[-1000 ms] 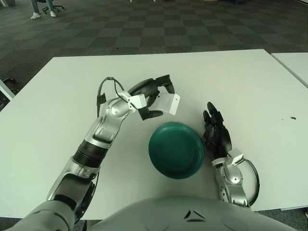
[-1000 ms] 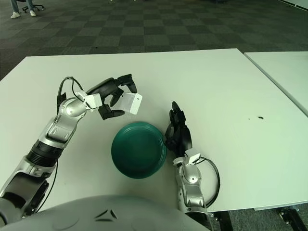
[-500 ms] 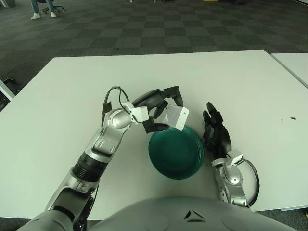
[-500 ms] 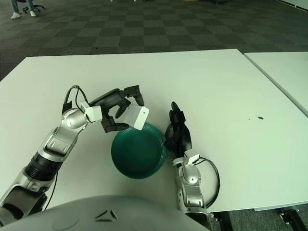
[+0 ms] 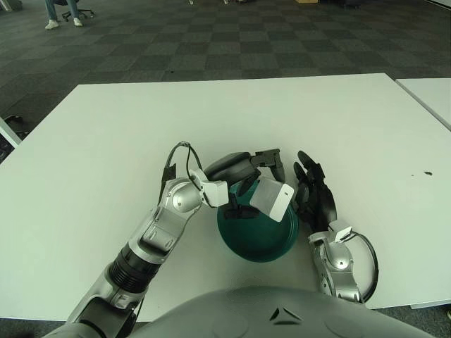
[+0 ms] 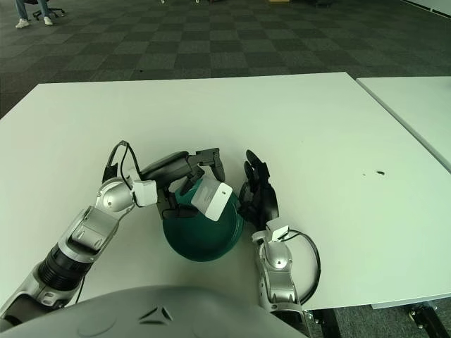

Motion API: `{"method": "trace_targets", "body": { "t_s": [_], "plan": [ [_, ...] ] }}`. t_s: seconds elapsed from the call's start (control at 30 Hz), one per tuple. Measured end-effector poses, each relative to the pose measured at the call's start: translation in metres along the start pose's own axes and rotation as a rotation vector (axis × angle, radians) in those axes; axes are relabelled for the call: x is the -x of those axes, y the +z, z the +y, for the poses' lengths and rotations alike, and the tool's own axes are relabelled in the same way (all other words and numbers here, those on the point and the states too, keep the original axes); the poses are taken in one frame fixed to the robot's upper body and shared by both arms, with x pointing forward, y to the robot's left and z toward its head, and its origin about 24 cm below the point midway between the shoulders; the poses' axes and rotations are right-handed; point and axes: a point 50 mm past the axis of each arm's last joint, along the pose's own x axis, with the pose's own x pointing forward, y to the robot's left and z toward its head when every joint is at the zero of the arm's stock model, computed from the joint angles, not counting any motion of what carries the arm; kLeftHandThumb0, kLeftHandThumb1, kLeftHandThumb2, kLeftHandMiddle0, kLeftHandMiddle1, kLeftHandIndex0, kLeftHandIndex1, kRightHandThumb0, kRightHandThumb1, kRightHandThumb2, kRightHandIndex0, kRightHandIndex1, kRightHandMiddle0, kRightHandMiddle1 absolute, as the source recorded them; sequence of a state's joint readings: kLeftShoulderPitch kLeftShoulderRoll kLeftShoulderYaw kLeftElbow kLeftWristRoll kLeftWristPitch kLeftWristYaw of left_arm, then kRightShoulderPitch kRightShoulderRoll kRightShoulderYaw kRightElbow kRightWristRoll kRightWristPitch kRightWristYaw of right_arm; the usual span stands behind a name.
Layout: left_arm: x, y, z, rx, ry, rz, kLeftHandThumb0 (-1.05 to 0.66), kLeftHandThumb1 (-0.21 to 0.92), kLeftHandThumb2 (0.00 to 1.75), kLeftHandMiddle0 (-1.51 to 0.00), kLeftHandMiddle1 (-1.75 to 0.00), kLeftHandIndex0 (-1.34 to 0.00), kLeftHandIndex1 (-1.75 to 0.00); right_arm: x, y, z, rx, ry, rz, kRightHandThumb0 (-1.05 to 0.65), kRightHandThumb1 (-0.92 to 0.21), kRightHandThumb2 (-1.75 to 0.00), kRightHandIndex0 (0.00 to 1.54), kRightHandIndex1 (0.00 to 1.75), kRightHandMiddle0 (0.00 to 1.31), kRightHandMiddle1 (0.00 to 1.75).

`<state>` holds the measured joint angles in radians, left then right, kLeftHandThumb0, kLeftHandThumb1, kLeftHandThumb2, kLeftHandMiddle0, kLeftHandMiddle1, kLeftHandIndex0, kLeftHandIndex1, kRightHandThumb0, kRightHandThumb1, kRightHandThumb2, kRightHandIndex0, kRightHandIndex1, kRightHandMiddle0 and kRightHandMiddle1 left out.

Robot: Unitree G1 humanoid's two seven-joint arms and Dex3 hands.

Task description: Put the charger into the plate.

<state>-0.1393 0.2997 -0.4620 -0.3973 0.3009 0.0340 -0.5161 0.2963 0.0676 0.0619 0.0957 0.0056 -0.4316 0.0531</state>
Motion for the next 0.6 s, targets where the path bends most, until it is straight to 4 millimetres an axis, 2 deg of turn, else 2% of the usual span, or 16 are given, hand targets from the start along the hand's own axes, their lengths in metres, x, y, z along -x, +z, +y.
{"method": "trace_targets", "body": {
  "t_s": [0.07,0.13,0.2,0.37,0.53,0.6],
  "plan": [
    [-0.001,-0.002,-0.004,-0.019,-0.022,0.012,-0.50,0.25,1.40,-1.15,-1.75,-0.66,-1.75,0.000,0.001,0.000,0.008,0.000,-0.014,-1.00,-0.92,-0.82,0.01,1.16,0.00,1.00],
    [-0.001,-0.005,-0.007,-0.039,-0.043,0.021,-0.50,0.24,1.40,-1.14,-1.75,-0.67,-1.75,-0.001,0.002,0.001,0.019,-0.001,-0.026,-0.99,-0.92,-0.83,0.01,1.18,0.00,0.99],
    [-0.001,-0.007,-0.011,-0.065,-0.065,0.031,-0.50,0.24,1.41,-1.13,-1.75,-0.67,-1.75,-0.001,0.003,0.001,0.028,0.000,-0.030,-0.98,-0.92,-0.84,0.01,1.13,0.00,0.94],
    [-0.002,-0.012,-0.018,-0.114,-0.107,0.053,-0.50,0.24,1.41,-1.11,-1.75,-0.67,-1.75,0.000,0.003,0.002,0.037,0.000,-0.030,-0.96,-0.92,-0.86,0.06,0.87,0.00,0.68],
    [-0.003,-0.014,-0.021,-0.154,-0.125,0.061,-0.50,0.23,1.42,-1.10,-1.75,-0.68,-1.75,0.000,0.003,0.002,0.034,0.001,-0.028,-0.94,-0.92,-0.87,0.12,0.82,0.00,0.71],
    [-0.003,-0.015,-0.022,-0.168,-0.130,0.064,-0.50,0.23,1.42,-1.09,-1.75,-0.68,-1.75,0.000,0.003,0.002,0.033,0.001,-0.024,-0.94,-0.92,-0.87,0.13,0.74,0.00,0.68]
  ]
}}
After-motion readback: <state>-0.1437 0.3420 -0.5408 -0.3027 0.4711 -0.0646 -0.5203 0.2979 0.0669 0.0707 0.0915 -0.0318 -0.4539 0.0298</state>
